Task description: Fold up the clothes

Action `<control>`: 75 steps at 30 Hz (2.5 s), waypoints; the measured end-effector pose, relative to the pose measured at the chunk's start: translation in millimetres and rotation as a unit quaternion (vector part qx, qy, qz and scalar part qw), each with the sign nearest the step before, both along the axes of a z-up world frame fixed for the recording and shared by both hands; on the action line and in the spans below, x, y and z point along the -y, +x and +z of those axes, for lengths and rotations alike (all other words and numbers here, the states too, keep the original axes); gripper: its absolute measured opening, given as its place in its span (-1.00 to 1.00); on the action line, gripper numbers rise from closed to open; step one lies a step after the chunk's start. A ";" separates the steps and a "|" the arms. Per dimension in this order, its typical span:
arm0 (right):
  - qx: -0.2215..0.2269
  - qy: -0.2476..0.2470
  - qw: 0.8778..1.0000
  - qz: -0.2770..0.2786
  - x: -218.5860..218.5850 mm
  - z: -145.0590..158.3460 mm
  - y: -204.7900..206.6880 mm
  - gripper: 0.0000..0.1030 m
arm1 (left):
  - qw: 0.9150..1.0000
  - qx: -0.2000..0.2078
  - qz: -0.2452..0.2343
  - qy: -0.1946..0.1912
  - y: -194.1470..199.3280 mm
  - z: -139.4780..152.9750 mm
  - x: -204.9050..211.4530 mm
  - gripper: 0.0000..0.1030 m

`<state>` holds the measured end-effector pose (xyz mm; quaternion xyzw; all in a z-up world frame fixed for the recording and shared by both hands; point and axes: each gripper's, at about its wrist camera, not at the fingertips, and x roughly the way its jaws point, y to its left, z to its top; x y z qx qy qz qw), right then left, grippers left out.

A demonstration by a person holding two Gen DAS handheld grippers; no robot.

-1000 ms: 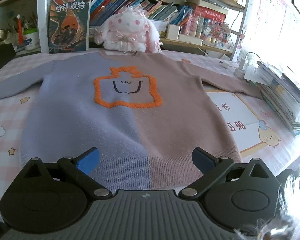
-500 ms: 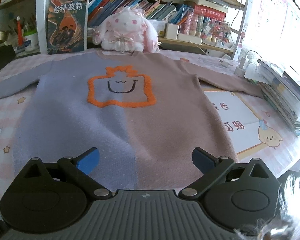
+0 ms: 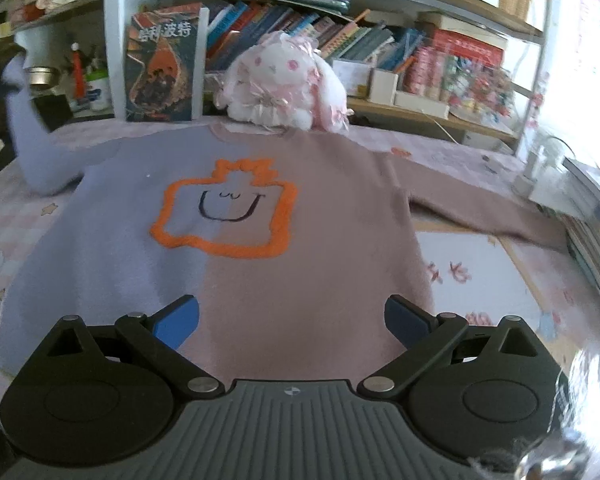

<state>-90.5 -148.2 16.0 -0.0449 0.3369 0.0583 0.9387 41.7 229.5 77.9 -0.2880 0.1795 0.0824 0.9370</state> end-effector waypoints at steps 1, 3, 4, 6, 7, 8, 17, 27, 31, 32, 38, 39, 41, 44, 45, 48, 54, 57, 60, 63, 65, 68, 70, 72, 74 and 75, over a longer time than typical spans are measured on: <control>-0.001 0.004 1.000 0.010 8.7 -0.2 3.5 0.94 | 1.000 0.004 -0.010 0.011 3.7 5.6 16.5 -0.96; -0.004 0.013 1.000 0.024 23.1 -1.3 8.7 0.94 | 0.999 0.007 -0.022 0.025 12.3 11.2 46.9 -0.96; -0.007 0.017 0.999 0.030 31.4 -2.4 11.6 0.94 | 0.999 0.008 -0.026 0.031 16.9 12.6 61.4 -0.96; -0.013 0.026 0.999 0.038 45.4 -4.4 15.4 0.94 | 0.998 0.009 -0.034 0.042 26.1 15.4 90.5 -0.96; -0.019 0.035 0.998 0.041 52.3 -5.3 17.3 0.94 | 0.998 0.010 -0.038 0.048 30.7 16.9 105.1 -0.96; -0.021 0.039 0.998 0.045 58.8 -6.0 18.9 0.94 | 0.998 0.010 -0.042 0.053 35.3 18.3 119.6 -0.96; -0.027 0.062 0.995 0.078 99.5 -13.0 28.3 0.94 | 0.996 -0.017 -0.051 0.074 65.6 4.7 203.0 -0.96; -0.031 0.065 0.994 0.083 127.9 -15.9 36.8 0.94 | 0.990 -0.067 -0.078 0.099 87.6 -26.5 256.9 -0.96; -0.034 0.063 0.995 0.076 137.6 -17.7 37.9 0.94 | 0.987 -0.085 -0.087 0.109 94.4 -40.7 272.1 -0.96; -0.035 0.063 0.995 0.073 139.4 -18.0 37.4 0.94 | 0.986 -0.088 -0.089 0.111 95.8 -43.2 275.6 -0.96; -0.039 0.062 0.996 0.058 150.1 -20.1 34.7 0.94 | 0.978 -0.107 -0.117 0.138 100.3 -58.5 301.3 -0.95; -0.039 0.062 0.996 0.056 151.9 -20.4 34.3 0.94 | 0.976 -0.112 -0.120 0.145 100.2 -61.6 306.3 -0.95; -0.040 0.062 0.996 0.051 155.4 -21.1 33.3 0.94 | 0.973 -0.121 -0.124 0.154 100.1 -66.7 313.9 -0.92; -0.041 0.062 0.996 0.048 158.1 -20.9 31.3 0.94 | 0.967 -0.142 -0.138 0.159 101.9 -74.0 323.5 -0.55; -0.041 0.062 0.996 0.047 158.5 -20.8 30.8 0.94 | 0.965 -0.150 -0.150 0.155 102.4 -75.8 325.5 -0.39; -0.039 0.060 0.996 0.050 158.2 -19.5 30.0 0.94 | 0.958 -0.146 -0.177 0.175 90.3 -73.1 330.6 0.34; -0.040 0.068 0.994 0.078 148.1 -19.2 37.5 0.94 | 0.941 -0.109 -0.205 0.246 26.5 -59.1 308.2 0.39; -0.047 0.073 0.991 0.098 138.1 -21.0 44.3 0.94 | 0.943 -0.126 -0.162 0.263 -10.3 -60.2 268.6 0.39; -0.056 0.073 0.990 0.108 128.7 -23.5 50.9 0.90 | 0.945 -0.165 -0.100 0.264 -41.0 -65.2 222.6 0.39; -0.067 0.073 0.990 0.104 122.4 -25.3 55.9 0.89 | 0.949 -0.196 -0.054 0.241 -63.1 -72.7 178.4 0.37; -0.072 0.075 0.990 0.096 119.6 -25.8 58.5 0.88 | 0.950 -0.205 -0.051 0.229 -67.0 -77.1 164.4 0.31; -0.080 0.067 0.991 0.081 115.8 -26.9 60.8 0.78 | 0.950 -0.214 -0.063 0.217 -66.3 -83.3 153.9 0.30; -0.092 0.058 0.992 0.063 113.4 -28.4 62.6 0.68 | 0.950 -0.220 -0.071 0.209 -65.8 -87.4 146.9 0.26; -0.105 0.057 0.992 0.050 112.3 -31.0 62.6 0.59 | 0.950 -0.225 -0.080 0.201 -65.3 -91.5 139.9 0.22; -0.116 0.052 0.991 0.039 109.8 -34.0 61.2 0.43 | 0.950 -0.231 -0.088 0.193 -64.9 -95.6 132.9 0.11; -0.120 0.049 0.991 0.033 108.3 -35.3 60.2 0.36 | 0.949 -0.234 -0.092 0.189 -64.6 -97.6 129.4 0.06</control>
